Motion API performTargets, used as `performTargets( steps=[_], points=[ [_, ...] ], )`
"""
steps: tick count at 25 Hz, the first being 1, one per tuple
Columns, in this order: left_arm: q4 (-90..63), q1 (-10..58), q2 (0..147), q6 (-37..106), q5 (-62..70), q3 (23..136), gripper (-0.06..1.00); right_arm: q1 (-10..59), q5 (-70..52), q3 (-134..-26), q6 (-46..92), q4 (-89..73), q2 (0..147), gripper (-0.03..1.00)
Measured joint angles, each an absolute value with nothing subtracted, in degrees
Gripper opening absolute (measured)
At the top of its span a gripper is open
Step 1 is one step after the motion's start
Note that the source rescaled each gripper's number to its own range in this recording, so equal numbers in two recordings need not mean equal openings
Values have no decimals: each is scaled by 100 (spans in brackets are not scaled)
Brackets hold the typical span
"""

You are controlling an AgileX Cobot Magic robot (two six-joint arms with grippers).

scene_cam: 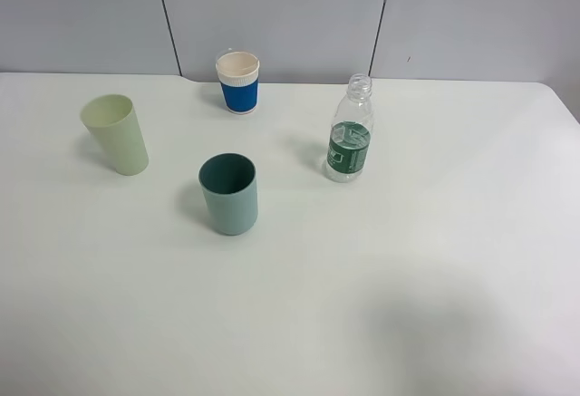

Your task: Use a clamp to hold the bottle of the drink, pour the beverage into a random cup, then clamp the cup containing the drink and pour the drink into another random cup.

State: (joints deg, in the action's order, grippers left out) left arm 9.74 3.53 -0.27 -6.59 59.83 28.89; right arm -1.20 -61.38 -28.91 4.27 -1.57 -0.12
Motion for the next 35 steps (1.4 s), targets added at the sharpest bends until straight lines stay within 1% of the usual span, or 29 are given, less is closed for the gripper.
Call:
performTargets(
  steps=[35],
  points=[
    [814,353,-27,-676,6035,2889,100,-120,-6138,-2891,427,-157,-12,79]
  ],
)
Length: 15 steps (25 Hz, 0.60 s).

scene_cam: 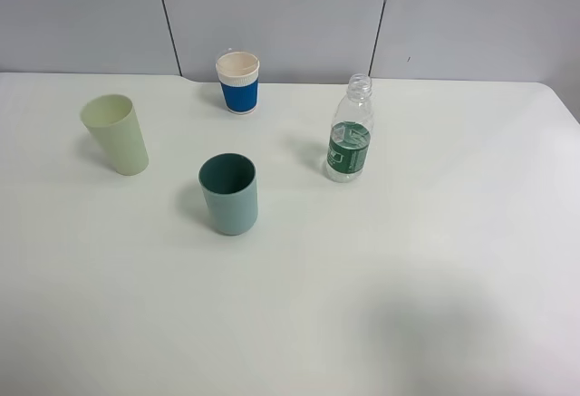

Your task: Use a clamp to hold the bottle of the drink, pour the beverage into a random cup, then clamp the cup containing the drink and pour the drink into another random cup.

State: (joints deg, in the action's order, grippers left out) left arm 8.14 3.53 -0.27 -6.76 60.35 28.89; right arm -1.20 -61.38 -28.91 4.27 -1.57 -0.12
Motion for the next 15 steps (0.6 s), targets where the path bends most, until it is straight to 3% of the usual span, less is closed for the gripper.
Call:
performTargets(
  steps=[15],
  points=[
    [796,353,-27,-676,6040,2889,100,-120,-6138,-2891,427,-157,-12,79]
  ],
)
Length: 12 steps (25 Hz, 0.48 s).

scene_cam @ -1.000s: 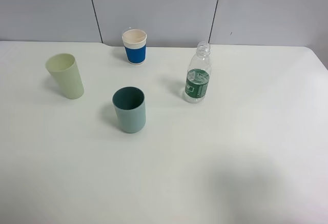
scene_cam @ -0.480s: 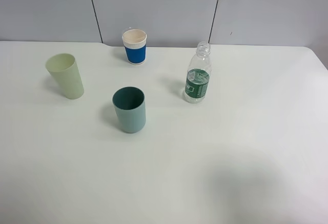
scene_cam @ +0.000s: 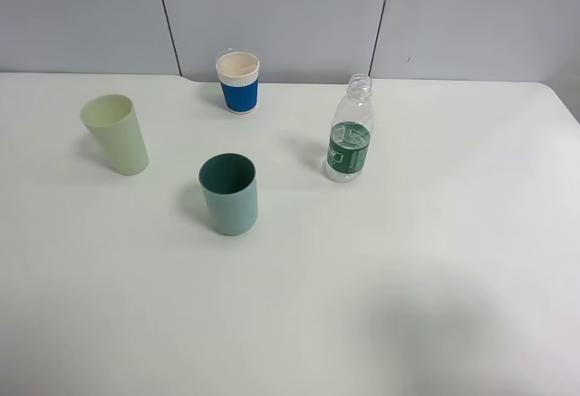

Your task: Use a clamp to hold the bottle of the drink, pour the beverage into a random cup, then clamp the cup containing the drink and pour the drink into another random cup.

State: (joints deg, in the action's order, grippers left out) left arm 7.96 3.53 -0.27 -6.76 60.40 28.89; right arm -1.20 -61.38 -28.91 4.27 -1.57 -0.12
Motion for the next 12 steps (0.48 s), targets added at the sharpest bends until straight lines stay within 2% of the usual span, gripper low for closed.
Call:
performTargets(
  steps=[12],
  points=[
    [796,353,-27,-676,6040,2889,100,-120,-6138,-2891,427,-157,-12,79]
  ],
)
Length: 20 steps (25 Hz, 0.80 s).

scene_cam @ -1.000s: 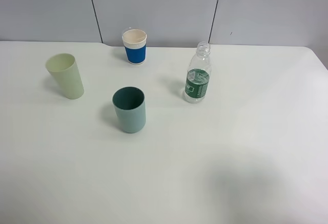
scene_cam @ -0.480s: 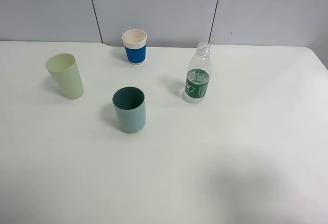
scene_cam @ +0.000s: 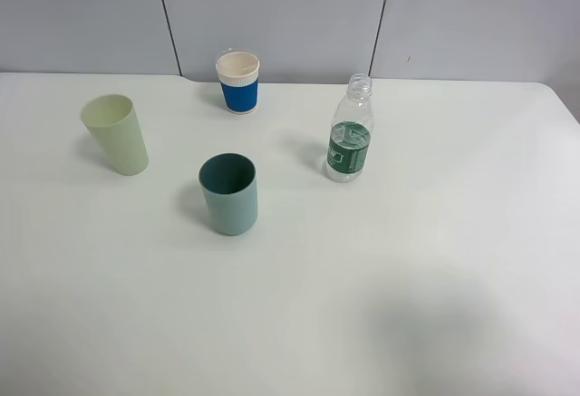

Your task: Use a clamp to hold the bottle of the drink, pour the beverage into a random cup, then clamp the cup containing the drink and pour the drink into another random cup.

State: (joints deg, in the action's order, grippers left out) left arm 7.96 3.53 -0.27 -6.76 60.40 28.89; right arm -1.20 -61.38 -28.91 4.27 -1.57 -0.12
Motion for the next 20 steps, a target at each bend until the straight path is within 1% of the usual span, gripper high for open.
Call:
performTargets(
  steps=[20],
  points=[
    [796,353,-27,-676,6040,2889,100,-120,-6138,-2891,427,-157,-12,79]
  ],
)
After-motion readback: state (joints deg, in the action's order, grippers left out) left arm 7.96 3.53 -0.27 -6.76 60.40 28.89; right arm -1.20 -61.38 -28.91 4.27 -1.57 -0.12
